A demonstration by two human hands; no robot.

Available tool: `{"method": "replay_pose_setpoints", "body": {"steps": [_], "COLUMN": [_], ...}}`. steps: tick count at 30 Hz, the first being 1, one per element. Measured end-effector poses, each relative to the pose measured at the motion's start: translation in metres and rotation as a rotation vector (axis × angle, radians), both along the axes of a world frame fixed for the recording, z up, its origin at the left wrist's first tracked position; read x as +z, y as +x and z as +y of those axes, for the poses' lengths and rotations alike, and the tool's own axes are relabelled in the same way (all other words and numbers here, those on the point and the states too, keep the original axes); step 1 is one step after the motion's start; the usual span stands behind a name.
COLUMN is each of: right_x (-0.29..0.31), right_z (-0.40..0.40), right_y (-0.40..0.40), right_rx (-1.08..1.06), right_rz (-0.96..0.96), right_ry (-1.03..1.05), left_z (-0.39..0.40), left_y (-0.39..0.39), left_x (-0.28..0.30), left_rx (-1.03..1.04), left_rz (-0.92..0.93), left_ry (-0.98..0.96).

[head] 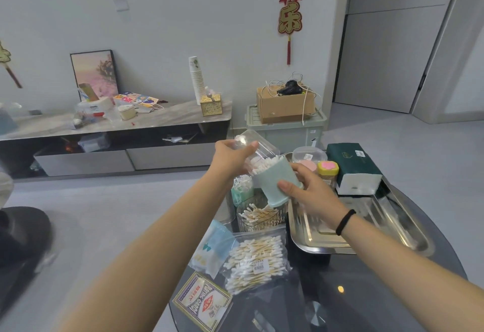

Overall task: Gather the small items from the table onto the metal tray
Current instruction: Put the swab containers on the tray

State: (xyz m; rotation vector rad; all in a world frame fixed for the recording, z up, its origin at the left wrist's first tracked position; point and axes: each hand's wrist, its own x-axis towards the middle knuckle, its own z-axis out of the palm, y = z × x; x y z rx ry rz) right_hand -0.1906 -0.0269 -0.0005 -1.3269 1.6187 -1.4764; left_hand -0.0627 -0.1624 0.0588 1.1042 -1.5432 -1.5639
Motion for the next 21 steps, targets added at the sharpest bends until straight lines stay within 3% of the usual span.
{"method": "replay_pose_setpoints", "body": {"steps": [13,21], "right_x": [0.013,0.012], "right_z": [0.010,0.003], "right_y": [-0.013,-0.010], "right_rx": [-0.028,-0.025], "right_rz": [-0.068,-0.333], "right_ry": [0.034,0.038], "left_z": [0.022,0.038], "left_y": [-0.015,-0.027], "left_x": [-0.005,-0.017], "left_rx": [-0.114,-0.234], "left_rz": [0.025,-0.005], "left_ry": [-0.148,-0.126]}}
